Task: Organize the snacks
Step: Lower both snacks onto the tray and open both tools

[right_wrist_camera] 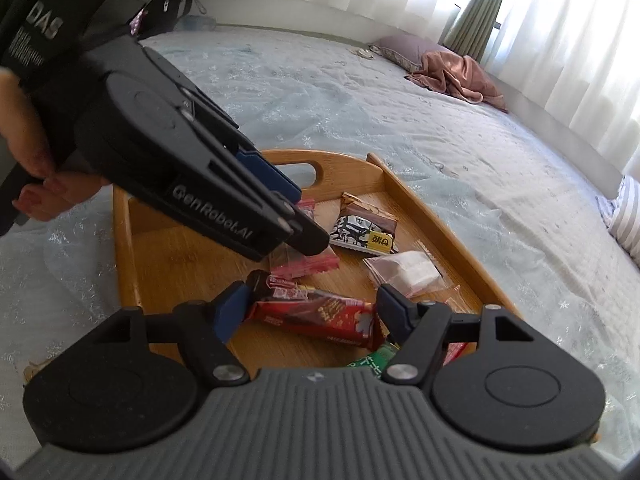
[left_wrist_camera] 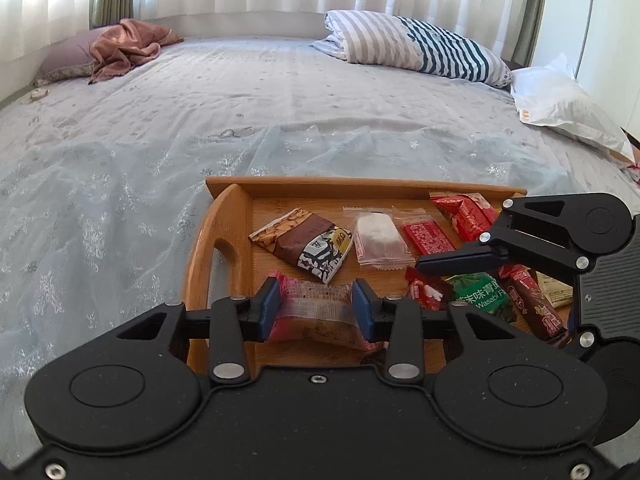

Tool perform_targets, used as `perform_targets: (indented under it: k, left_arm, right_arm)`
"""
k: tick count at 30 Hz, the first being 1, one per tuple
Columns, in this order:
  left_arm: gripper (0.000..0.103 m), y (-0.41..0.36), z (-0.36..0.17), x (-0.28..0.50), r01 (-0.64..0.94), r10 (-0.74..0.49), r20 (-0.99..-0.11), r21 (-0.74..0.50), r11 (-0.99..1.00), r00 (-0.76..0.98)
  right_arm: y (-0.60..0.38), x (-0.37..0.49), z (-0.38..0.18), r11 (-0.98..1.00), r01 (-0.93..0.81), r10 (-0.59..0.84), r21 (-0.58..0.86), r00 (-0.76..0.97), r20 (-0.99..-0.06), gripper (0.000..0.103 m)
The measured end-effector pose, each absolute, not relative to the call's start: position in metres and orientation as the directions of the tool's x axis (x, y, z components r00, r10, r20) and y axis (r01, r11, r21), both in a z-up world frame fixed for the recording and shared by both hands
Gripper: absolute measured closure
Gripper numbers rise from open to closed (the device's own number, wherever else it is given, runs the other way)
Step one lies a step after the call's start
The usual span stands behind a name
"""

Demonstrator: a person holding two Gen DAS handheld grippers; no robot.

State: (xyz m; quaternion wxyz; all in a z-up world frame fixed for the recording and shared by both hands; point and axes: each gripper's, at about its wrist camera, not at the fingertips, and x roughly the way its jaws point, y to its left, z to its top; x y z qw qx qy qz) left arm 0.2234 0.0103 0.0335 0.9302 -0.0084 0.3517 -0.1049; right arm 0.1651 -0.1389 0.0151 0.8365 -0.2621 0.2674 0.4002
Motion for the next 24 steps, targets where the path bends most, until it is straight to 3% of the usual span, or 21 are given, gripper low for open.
perform_targets:
  k: [10,21,24]
  left_arm:
    - [0.063,0.000,0.038,0.219,0.200,-0.184,-0.622,-0.044,0.979,0.761]
    - [0.032,0.000,0.059,0.188,0.194,-0.168,-0.584,-0.018,0.981,0.794]
    - [0.027,0.000,0.064,0.175,0.197,-0.169,-0.576,-0.015,0.980,0.800]
  right_arm:
    - [-0.146,0.165,0.021,0.591,-0.784,0.537,-0.193,0.560,-0.631,0.016]
    - [-0.157,0.129,0.041,0.634,-0.746,0.542,-0.204,0.616,-0.572,0.009]
    - [-0.161,0.114,0.044,0.642,-0.738,0.545,-0.207,0.629,-0.555,0.000]
